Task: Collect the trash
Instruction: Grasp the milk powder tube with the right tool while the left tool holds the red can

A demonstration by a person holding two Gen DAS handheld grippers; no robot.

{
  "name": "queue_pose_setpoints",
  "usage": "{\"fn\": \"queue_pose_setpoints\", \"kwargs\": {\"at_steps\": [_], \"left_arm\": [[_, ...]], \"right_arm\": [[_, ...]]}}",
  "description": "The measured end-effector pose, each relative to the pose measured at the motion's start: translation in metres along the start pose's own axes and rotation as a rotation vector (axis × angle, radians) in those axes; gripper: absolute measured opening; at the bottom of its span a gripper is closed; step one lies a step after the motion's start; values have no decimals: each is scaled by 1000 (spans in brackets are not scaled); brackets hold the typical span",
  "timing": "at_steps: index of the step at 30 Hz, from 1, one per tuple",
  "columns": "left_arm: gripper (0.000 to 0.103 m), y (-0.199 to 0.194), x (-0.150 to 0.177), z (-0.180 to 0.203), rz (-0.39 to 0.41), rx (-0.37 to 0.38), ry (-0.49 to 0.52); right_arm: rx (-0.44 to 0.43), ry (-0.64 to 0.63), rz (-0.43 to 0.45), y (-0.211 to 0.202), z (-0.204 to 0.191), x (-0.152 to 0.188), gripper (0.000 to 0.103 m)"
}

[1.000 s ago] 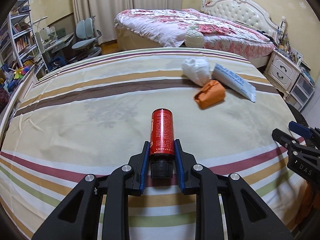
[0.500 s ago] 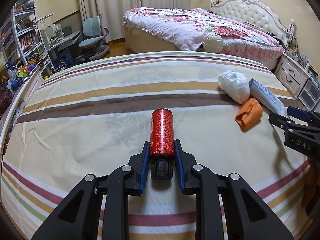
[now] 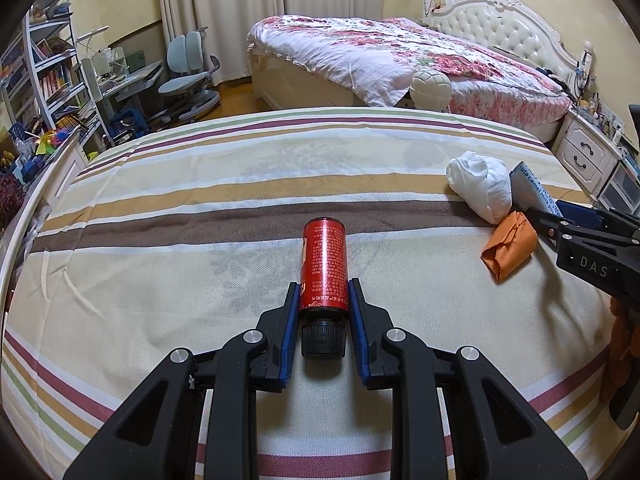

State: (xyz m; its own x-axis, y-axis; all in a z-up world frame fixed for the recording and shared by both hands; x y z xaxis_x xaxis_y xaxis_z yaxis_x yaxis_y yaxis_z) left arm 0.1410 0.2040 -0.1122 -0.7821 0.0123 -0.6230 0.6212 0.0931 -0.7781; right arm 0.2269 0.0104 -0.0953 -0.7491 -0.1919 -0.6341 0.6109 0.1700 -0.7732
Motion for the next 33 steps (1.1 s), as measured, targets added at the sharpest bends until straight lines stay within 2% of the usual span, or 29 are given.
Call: {"fn": "queue_pose_setpoints", "kwargs": {"at_steps": [11, 20, 33], "left_arm": [[25, -12, 3, 6, 19, 28, -12], [25, -32, 17, 45, 45, 84, 0], [25, -69, 23, 111, 118, 151, 60]], "right_arm": [[-9, 51, 19, -31, 14, 31, 36], [-17, 108, 50, -66, 33, 61, 31], [26, 184, 135, -115, 73, 87, 30]]}}
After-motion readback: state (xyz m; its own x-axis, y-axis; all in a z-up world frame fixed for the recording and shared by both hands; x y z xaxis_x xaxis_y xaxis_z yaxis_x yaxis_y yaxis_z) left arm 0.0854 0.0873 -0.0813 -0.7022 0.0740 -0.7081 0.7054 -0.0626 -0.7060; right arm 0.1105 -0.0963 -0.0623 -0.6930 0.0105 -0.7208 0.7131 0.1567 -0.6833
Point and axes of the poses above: each gripper's, at about its wrist camera, not at the fingertips, and y roughly the way its jaws point, z to its right, x to its underside, the point moved 6 cm from there along y, roughly the way its jaws point, and after that the axes turned 6 degrees about y, right-handed, at the moved point
